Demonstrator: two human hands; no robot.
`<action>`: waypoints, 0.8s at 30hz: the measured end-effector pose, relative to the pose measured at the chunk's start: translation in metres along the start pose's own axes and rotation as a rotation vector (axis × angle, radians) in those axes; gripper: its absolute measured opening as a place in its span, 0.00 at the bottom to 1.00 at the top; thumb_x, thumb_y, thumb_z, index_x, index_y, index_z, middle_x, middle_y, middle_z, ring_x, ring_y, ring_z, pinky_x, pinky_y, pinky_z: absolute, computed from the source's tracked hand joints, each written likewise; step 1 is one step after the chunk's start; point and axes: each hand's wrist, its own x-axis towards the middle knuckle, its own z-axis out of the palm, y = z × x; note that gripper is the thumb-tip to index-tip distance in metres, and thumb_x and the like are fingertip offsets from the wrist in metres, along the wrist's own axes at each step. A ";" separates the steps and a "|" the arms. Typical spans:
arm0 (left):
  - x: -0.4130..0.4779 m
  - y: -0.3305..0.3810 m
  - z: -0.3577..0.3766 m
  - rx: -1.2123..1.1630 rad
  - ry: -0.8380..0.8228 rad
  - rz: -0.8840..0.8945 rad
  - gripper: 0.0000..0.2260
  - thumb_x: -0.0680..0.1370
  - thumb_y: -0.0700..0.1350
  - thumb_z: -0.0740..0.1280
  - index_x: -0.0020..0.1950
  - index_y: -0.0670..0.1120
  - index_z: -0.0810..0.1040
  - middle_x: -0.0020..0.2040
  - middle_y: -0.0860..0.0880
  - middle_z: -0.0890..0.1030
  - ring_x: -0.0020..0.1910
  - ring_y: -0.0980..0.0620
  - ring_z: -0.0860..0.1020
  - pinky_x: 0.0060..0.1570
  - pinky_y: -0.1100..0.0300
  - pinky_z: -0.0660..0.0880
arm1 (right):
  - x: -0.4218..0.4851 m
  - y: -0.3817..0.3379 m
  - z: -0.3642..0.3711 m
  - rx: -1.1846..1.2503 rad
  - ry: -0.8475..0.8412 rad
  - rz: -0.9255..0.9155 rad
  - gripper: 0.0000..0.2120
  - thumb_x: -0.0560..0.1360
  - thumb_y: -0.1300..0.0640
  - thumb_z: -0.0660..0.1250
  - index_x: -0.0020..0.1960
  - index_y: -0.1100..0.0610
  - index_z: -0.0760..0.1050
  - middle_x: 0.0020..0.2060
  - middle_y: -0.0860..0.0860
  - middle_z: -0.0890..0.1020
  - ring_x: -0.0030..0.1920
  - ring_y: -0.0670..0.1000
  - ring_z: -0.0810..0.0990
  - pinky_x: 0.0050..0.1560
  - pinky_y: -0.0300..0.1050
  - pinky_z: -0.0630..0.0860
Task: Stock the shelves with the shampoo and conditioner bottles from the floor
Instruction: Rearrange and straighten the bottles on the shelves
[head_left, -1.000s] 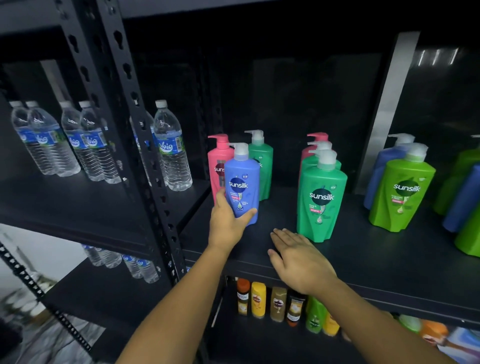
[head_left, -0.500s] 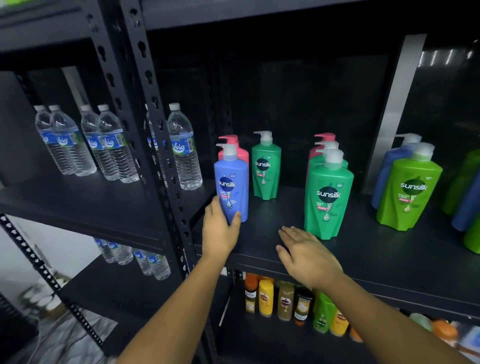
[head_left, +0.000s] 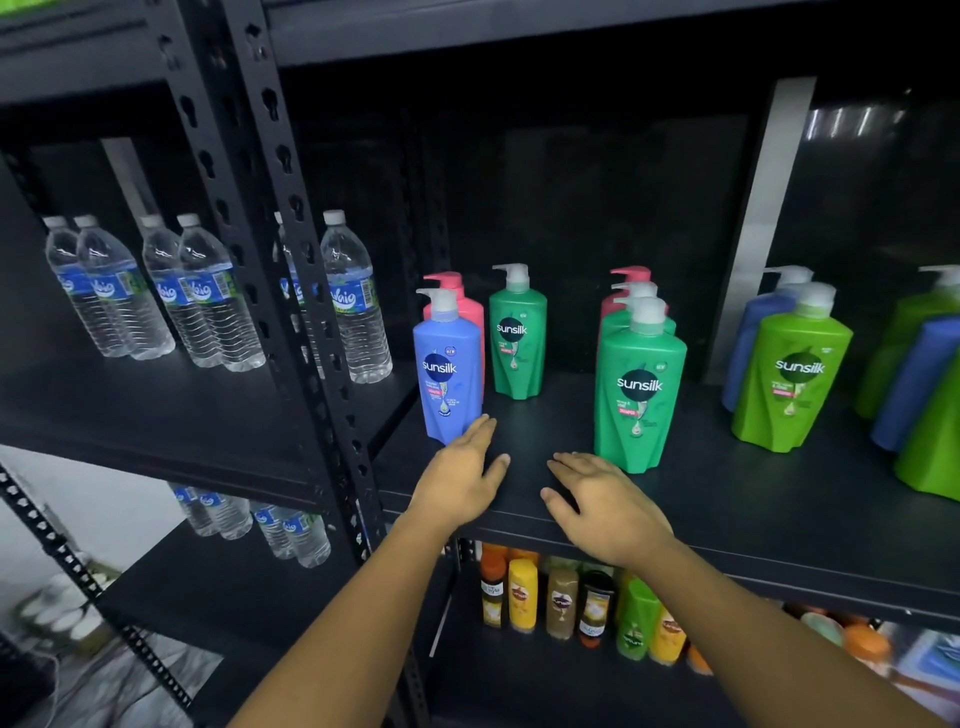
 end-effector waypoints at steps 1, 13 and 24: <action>0.000 0.001 0.000 -0.002 -0.001 -0.019 0.29 0.84 0.56 0.60 0.83 0.49 0.57 0.83 0.53 0.57 0.80 0.51 0.60 0.76 0.55 0.63 | 0.000 0.000 0.000 0.001 0.001 0.000 0.30 0.83 0.38 0.50 0.80 0.52 0.62 0.79 0.47 0.64 0.79 0.48 0.58 0.79 0.46 0.55; -0.006 -0.006 -0.001 0.213 -0.134 -0.024 0.27 0.84 0.62 0.54 0.82 0.56 0.61 0.82 0.58 0.59 0.82 0.55 0.54 0.77 0.52 0.58 | -0.011 0.005 0.000 0.348 0.453 0.177 0.18 0.79 0.47 0.67 0.67 0.52 0.76 0.61 0.47 0.79 0.65 0.48 0.73 0.64 0.42 0.71; -0.007 -0.002 -0.003 0.218 -0.160 -0.049 0.26 0.84 0.62 0.53 0.82 0.57 0.61 0.82 0.59 0.58 0.82 0.55 0.53 0.78 0.53 0.57 | 0.002 0.028 -0.007 0.876 0.669 0.534 0.41 0.74 0.56 0.75 0.79 0.51 0.53 0.71 0.52 0.71 0.71 0.53 0.70 0.75 0.52 0.65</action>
